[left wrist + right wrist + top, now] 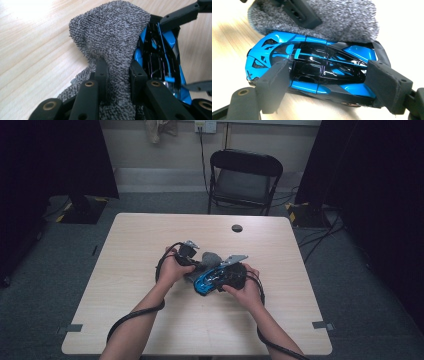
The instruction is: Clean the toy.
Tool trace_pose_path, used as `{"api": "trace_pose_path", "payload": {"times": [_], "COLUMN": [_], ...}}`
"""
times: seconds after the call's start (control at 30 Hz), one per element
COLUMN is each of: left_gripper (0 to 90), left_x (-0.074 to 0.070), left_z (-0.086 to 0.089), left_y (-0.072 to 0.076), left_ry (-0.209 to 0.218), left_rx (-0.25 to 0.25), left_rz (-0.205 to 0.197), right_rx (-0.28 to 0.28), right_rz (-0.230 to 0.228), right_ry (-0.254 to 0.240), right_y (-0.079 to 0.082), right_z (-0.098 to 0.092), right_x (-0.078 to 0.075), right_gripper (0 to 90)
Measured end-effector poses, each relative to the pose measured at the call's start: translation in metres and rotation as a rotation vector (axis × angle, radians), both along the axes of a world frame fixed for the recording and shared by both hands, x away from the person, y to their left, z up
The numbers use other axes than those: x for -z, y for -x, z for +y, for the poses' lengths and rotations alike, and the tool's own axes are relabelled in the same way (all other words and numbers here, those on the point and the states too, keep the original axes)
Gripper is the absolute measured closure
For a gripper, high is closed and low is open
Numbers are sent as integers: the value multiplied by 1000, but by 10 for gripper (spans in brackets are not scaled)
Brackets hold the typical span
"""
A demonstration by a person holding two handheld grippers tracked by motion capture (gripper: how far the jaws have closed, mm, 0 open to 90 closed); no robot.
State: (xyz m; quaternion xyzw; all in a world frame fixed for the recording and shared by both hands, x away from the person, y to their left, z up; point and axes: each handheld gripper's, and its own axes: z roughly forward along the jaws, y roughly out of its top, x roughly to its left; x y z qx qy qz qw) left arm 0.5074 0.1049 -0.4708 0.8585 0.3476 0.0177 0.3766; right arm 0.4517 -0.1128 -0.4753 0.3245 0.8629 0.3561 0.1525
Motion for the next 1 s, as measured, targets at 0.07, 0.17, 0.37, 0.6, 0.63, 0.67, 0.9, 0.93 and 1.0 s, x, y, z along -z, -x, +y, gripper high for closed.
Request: {"api": "trace_pose_path", "payload": {"times": [0.07,0.17,0.37,0.6,0.63,0.67,0.9,0.93,1.0], "left_gripper": [733,733,734,734,734,734,734,734,734], "left_x": [0,-1,-1,-2,-2,-1,-3,-3,-3], "left_z": [3,7,17,27,28,29,38,39,42], "left_y": [2,6,13,22,24,25,33,35,38], "left_ry": [-5,-9,-9,-12,-9,-6,-18,-17,-12], "left_rx": [3,6,5,10,7,7,15,16,18], "left_rz": [-1,-1,4,0,-1,-1,2,1,0], "right_rx": [2,1,-6,-15,-15,-16,-15,-15,-16], "right_rz": [3,2,3,6,7,7,10,9,8], "right_ry": [2,2,3,4,4,5,9,8,8], "right_y": [0,0,1,3,3,3,3,3,3], "right_z": [0,1,3,6,6,6,7,7,7], "right_x": [0,0,0,-1,-1,-1,-1,-1,-1], "right_gripper": [191,191,191,191,191,191,192,192,192]}}
